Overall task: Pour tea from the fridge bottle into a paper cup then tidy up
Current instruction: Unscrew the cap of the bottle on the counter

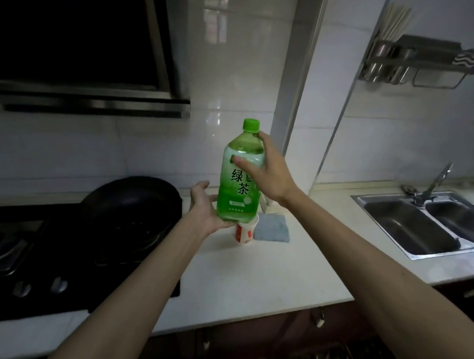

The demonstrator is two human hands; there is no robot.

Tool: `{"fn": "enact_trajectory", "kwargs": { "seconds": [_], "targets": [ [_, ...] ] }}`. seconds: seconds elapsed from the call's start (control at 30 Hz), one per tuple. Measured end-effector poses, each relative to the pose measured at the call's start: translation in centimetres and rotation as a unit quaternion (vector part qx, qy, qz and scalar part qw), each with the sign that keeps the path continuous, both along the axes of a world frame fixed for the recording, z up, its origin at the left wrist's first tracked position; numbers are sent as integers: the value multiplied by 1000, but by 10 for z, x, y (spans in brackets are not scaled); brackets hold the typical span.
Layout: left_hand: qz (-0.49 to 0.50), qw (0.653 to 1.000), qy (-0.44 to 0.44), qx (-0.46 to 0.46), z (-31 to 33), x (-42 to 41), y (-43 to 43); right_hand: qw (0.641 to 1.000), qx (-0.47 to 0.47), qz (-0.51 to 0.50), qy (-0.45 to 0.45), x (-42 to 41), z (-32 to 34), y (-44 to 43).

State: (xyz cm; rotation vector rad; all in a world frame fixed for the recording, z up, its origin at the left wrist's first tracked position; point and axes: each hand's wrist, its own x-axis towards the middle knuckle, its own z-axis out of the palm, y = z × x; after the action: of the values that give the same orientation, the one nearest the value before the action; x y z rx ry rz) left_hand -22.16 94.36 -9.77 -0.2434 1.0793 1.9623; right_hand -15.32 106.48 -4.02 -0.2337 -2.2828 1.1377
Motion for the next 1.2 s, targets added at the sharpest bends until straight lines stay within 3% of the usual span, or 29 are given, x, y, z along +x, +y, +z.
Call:
{"fn": "enact_trajectory", "kwargs": {
  "seconds": [0.33, 0.97, 1.2],
  "targets": [
    [63, 997, -49, 9, -46, 5, 45, 999, -24, 13, -30, -14, -54, 49],
    [184, 968, -166, -39, -192, -44, 8, 989, -88, 54, -102, -71, -204, 19],
    [175, 966, -173, -80, -228, -64, 7, 983, -98, 51, -149, -86, -245, 16]
  ]
}}
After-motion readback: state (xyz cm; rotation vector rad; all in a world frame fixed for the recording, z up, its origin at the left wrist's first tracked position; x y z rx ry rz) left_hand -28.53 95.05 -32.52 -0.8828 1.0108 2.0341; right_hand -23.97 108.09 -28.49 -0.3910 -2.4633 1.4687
